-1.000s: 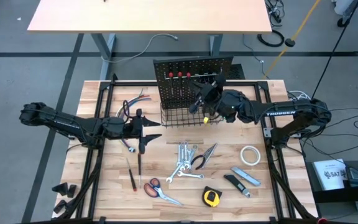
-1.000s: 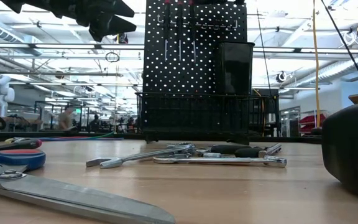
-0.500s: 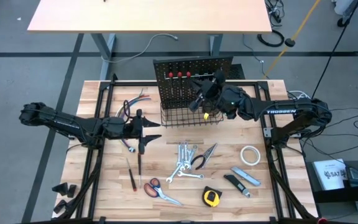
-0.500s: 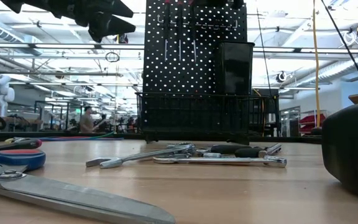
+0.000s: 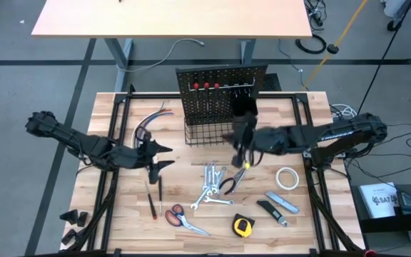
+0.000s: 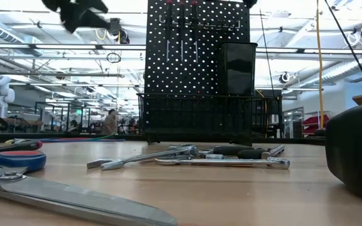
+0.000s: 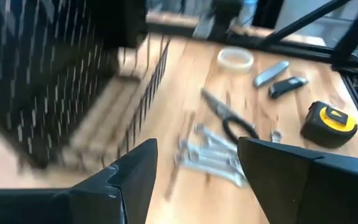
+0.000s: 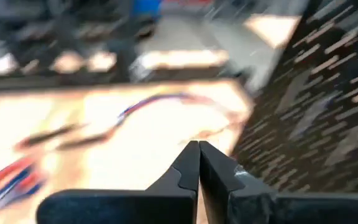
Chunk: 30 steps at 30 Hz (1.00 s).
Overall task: Hang tools onto peg board
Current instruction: Hang the nut driver on the pegboard
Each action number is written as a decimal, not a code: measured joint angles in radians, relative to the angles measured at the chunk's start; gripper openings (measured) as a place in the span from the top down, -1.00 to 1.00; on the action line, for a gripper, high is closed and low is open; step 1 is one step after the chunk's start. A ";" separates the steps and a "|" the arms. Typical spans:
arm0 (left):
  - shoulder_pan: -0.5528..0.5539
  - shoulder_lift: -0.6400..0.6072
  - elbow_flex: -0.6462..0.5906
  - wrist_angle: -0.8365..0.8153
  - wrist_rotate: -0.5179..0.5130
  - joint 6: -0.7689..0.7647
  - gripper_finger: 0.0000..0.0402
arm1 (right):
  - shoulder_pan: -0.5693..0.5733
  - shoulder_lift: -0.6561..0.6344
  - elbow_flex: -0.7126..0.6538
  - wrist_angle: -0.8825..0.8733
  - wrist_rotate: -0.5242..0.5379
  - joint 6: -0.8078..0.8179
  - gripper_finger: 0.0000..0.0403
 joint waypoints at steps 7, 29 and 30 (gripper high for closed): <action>-0.040 0.097 0.002 -0.276 0.104 -0.519 -0.15 | 0.104 0.107 0.000 -0.083 -0.039 0.139 1.00; -0.109 0.485 0.002 -0.337 0.374 -0.942 -0.15 | 0.115 0.261 -0.001 0.027 -0.142 0.116 1.00; -0.111 0.501 0.002 -0.332 0.374 -0.943 -0.15 | 0.115 0.260 -0.001 0.027 -0.142 0.115 1.00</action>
